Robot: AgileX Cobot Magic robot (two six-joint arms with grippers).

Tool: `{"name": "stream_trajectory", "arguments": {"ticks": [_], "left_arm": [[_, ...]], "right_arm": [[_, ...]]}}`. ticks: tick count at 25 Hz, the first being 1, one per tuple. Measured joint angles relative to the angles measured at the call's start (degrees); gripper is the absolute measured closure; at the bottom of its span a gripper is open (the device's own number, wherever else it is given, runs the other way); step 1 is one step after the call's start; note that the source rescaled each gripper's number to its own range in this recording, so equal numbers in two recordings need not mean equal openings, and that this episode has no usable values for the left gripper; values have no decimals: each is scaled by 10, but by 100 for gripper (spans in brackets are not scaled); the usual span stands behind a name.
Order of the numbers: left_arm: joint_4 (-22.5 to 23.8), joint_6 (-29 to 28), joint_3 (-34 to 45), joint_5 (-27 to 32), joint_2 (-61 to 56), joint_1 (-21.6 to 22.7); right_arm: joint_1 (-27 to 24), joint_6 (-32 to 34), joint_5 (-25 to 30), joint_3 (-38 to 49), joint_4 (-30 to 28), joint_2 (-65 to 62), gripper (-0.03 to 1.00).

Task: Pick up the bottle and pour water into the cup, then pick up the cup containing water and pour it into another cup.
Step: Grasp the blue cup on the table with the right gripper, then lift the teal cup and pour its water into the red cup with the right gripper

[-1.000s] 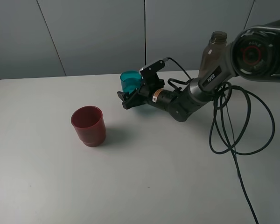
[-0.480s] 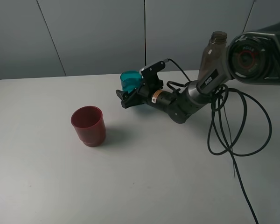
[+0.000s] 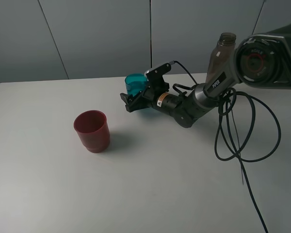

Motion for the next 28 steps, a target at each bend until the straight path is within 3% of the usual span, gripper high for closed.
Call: {"name": "stream_trajectory", "arguments": {"ticks": [2,3,5,19,28], "left_arm": [[0,0,0,0,0,0],[0,0,0,0,0,0],[0,0,0,0,0,0],[0,-2,0,0,0,0],[0,-1,0,0,0,0]], "right_arm": [[0,0,0,0,0,0,32],[0,0,0,0,0,0,45],[0,0,0,0,0,0,93],[2,0,7,0,-2,-3,90],[2,1,44,0,-80,-58,90]]}}
